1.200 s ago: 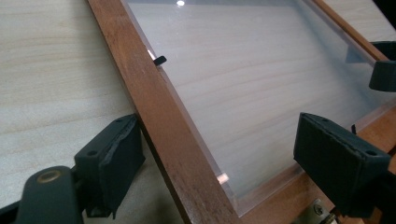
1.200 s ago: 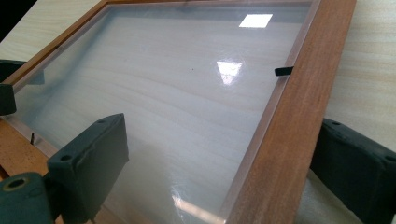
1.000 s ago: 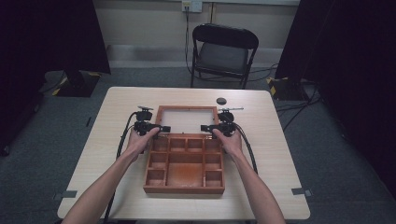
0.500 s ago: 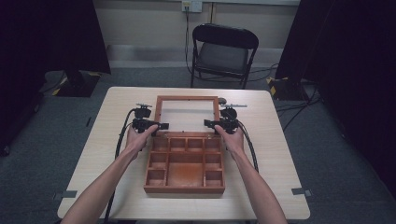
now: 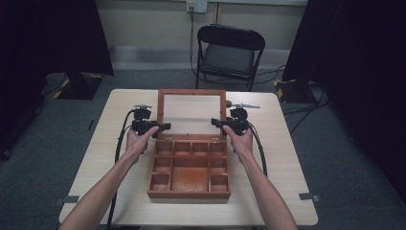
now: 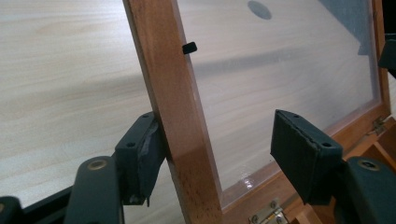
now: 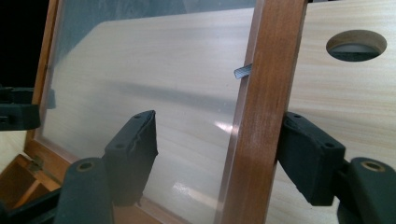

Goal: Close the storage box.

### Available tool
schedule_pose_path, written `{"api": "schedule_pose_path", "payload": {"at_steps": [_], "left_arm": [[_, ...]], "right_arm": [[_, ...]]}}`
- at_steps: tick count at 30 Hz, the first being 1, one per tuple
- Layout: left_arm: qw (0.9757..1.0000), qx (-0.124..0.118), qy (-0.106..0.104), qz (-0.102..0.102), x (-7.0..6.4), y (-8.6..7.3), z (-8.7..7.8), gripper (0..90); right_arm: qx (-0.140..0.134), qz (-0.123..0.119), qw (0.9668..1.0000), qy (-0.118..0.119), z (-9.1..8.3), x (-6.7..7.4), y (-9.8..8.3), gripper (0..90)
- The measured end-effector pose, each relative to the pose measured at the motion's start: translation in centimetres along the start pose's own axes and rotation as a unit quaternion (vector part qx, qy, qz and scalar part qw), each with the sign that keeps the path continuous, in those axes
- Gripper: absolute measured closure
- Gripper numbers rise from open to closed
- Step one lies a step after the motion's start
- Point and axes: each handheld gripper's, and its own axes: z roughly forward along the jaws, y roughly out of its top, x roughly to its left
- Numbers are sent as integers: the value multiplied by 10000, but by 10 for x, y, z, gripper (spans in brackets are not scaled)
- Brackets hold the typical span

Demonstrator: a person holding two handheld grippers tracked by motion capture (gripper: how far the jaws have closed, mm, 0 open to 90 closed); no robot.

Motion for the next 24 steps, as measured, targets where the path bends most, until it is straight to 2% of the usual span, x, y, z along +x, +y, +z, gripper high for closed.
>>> {"api": "schedule_pose_path", "payload": {"at_steps": [2,3,4,6,11,16,19,24], "left_arm": [[10000,-59,-20,-39,0,0,-2,373],[9997,-125,-152,-114,2,0,-5,384],[9997,-143,-157,-103,3,0,-7,397],[9998,-147,-126,-41,3,0,-9,443],[9998,-178,-109,18,-2,1,-14,444],[9997,-201,-79,87,-5,2,-19,462],[9994,-283,-154,137,-6,1,-23,461],[9991,-282,-109,297,-11,2,-29,488]], "right_arm": [[-21,-1,10000,16,-2,1,1,305],[-18,-20,10000,30,-6,3,2,316],[-19,-36,10000,40,-8,3,3,320],[-27,-28,10000,69,-11,4,4,336],[-1,-71,10000,63,-17,8,6,340],[12,-143,9999,47,-25,11,7,380],[-14,-159,9998,69,-29,12,6,385],[-72,-187,9997,116,-36,14,5,415]]}}
